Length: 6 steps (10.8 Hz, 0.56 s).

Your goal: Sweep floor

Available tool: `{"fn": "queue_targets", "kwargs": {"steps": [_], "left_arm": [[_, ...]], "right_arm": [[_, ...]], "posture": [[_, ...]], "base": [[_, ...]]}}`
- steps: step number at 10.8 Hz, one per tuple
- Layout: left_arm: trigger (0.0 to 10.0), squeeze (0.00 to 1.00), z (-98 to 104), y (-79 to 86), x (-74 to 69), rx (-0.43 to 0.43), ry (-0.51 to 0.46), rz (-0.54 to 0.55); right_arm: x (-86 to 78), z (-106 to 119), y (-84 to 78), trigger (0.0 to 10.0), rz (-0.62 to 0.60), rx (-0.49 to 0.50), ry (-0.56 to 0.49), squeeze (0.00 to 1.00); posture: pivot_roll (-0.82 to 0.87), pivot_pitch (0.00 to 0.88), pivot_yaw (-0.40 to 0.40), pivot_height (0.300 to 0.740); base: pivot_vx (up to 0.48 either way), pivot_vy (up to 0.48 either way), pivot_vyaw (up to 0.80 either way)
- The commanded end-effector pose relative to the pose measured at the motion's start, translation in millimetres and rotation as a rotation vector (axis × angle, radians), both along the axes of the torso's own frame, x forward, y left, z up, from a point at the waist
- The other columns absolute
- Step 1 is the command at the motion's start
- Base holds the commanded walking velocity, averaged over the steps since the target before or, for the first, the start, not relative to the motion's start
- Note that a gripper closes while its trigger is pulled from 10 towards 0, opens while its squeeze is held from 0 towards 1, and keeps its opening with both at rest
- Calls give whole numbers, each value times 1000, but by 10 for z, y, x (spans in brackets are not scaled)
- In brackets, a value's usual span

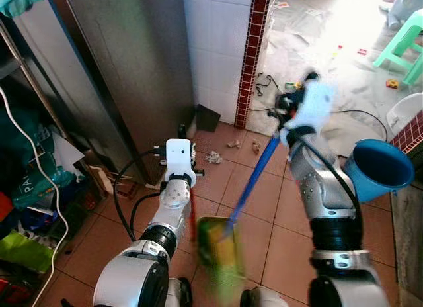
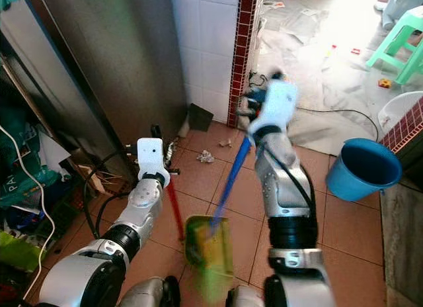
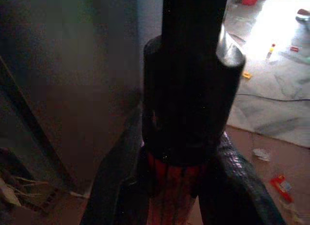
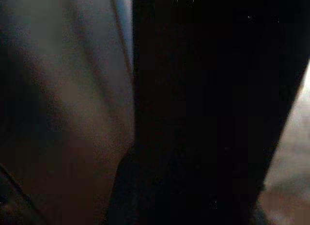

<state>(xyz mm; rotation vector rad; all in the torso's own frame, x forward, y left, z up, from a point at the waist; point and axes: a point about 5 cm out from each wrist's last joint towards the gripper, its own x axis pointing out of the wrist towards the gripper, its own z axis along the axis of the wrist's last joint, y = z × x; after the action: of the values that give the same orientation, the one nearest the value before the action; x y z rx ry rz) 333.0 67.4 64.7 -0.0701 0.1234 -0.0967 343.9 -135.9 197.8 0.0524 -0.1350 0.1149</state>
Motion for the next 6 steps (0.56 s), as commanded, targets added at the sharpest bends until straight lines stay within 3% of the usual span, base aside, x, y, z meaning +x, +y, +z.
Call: {"fn": "queue_targets", "kwargs": {"steps": [1, 2, 4, 6], "left_arm": [[10000, 0, 81, -75, 41, -59, -12, -26], [10000, 0, 185, -46, 94, -98, -51, -24], [10000, 0, 341, 33, 126, -140, -142, -22], [10000, 0, 504, 205, 113, -150, -234, -11]], "right_arm": [[-40, 429, 30, 10000, 1, -80, -226, 0], [-63, 455, -36, 10000, -53, -155, -277, 0], [-81, 327, -135, 10000, -118, -164, -250, 0], [-157, 220, -238, 10000, -157, -290, -281, 0]], "posture": [[-143, 59, 37, 740], [-128, 57, 36, 740], [-99, 54, 36, 740], [-78, 54, 37, 740]], "base": [[0, 0, 0], [0, 0, 0], [0, 0, 0], [0, 0, 0]]}}
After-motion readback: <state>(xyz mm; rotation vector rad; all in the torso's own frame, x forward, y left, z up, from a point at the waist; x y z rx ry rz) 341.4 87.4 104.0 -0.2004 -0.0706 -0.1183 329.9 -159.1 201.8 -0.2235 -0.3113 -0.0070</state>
